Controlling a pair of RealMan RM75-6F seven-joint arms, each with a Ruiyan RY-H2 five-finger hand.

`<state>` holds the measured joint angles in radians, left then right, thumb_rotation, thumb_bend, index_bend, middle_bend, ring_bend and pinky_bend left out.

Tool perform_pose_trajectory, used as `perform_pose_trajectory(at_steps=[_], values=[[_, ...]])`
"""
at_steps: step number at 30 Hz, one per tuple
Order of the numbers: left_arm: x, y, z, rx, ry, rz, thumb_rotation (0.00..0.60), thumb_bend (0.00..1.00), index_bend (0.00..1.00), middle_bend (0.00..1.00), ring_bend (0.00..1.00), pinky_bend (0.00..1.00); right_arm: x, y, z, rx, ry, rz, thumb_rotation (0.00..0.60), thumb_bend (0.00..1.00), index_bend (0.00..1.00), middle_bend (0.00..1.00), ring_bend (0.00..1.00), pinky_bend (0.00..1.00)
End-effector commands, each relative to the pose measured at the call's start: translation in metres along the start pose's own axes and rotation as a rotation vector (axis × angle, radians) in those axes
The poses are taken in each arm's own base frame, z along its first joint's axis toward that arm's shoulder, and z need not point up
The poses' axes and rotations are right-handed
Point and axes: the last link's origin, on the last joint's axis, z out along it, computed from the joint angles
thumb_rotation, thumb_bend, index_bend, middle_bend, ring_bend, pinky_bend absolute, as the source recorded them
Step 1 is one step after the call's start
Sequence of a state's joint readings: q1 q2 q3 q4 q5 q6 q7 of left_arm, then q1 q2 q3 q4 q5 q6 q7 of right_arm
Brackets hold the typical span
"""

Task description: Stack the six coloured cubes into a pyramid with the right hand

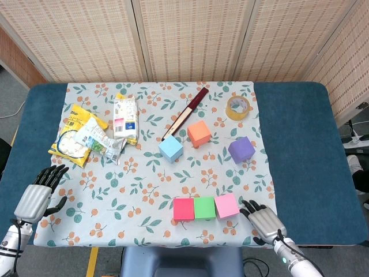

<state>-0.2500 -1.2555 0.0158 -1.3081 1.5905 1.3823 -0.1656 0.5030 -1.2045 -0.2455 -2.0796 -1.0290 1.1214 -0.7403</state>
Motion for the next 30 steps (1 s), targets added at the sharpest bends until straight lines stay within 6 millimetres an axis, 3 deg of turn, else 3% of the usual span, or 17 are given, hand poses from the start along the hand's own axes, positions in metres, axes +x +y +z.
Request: perform_pose_trajectory(at_steps=[1,21,30], values=[[0.0,0.0,0.0,0.001,0.0,-0.001,0.6,0.4,0.0,0.05,0.01,0.1,0.0,-0.001,0.0,0.005,-0.007,0.002,0.6,0.15,0.16,0.0,0.0,0.22],[0.002,-0.001,-0.001,0.002,0.003,0.0,0.6,0.41,0.0,0.05,0.01,0.1,0.001,-0.009,0.002,0.026,-0.025,0.014,0.6,0.15,0.15,0.0,0.0,0.22],[0.002,0.0,-0.003,0.003,0.012,0.009,0.6,0.41,0.0,0.05,0.01,0.1,0.009,0.026,-0.026,-0.059,-0.004,0.003,0.6,0.15,0.16,0.0,0.0,0.22]])
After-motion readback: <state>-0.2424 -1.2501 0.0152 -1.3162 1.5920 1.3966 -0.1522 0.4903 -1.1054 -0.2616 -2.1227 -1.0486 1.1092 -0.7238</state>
